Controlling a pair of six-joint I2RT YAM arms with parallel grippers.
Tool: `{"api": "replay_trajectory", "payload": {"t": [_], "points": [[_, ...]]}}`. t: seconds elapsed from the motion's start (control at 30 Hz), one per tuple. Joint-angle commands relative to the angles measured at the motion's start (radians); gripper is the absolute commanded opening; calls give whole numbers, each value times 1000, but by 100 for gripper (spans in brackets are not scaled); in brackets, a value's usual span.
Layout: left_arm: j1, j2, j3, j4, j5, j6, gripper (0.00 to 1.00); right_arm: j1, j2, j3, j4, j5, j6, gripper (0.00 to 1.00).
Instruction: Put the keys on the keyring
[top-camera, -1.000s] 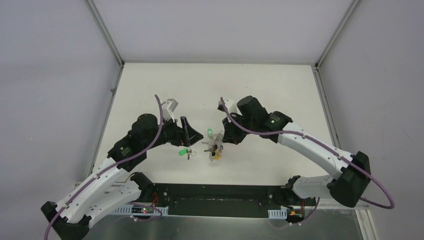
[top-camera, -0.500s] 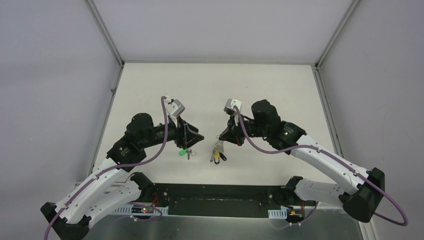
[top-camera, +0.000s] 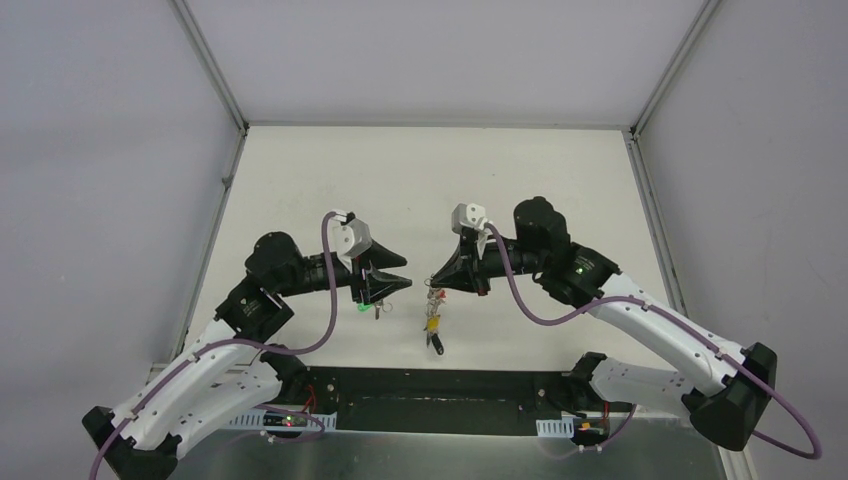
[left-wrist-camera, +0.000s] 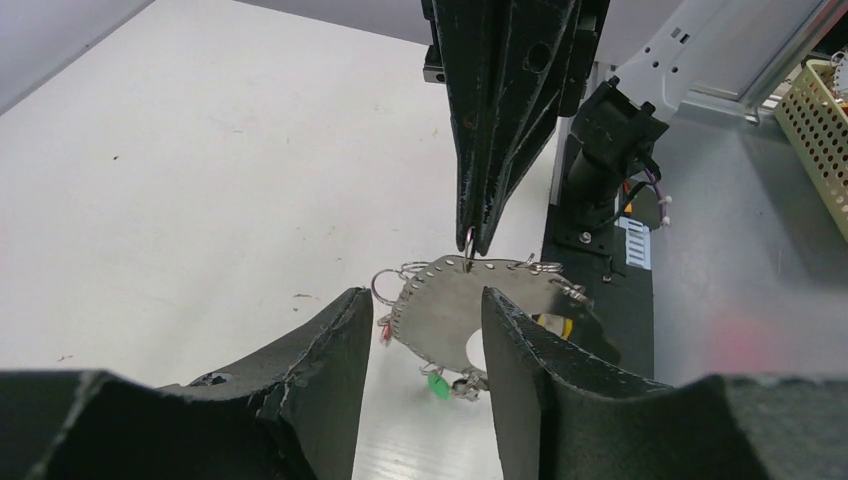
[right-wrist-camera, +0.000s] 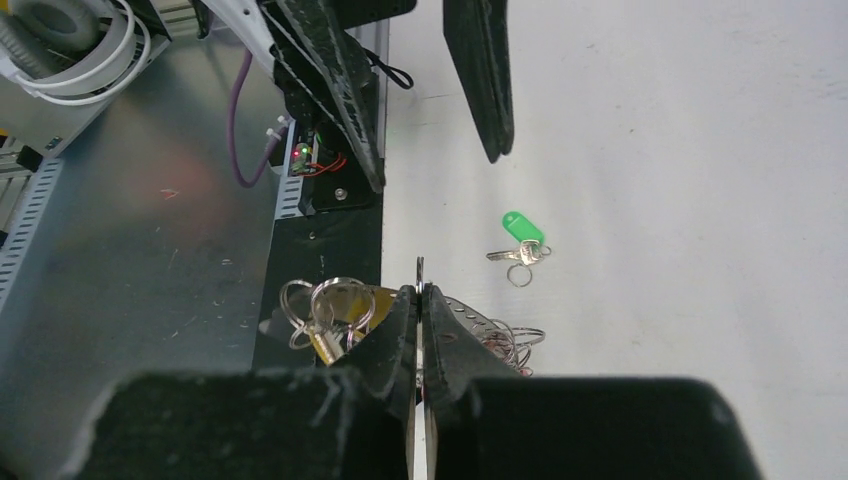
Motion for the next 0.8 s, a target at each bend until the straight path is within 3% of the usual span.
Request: {"api": "replay_trajectory", "payload": {"t": [0.0,0.2,0.43,0.77], "points": [[6,12,-11,98,62,39,44,2,7,61,90,-101,-22,0],[-23,43,-21,128,100,24,41,2,17,73,104,-97,-17,0],[-86,61,-38,129,31,29,42,1,27,81,105,-69,-1,0],[-91,-11,-37,8,-196,-51,50,1,67,71,-99,252,22,0]]}}
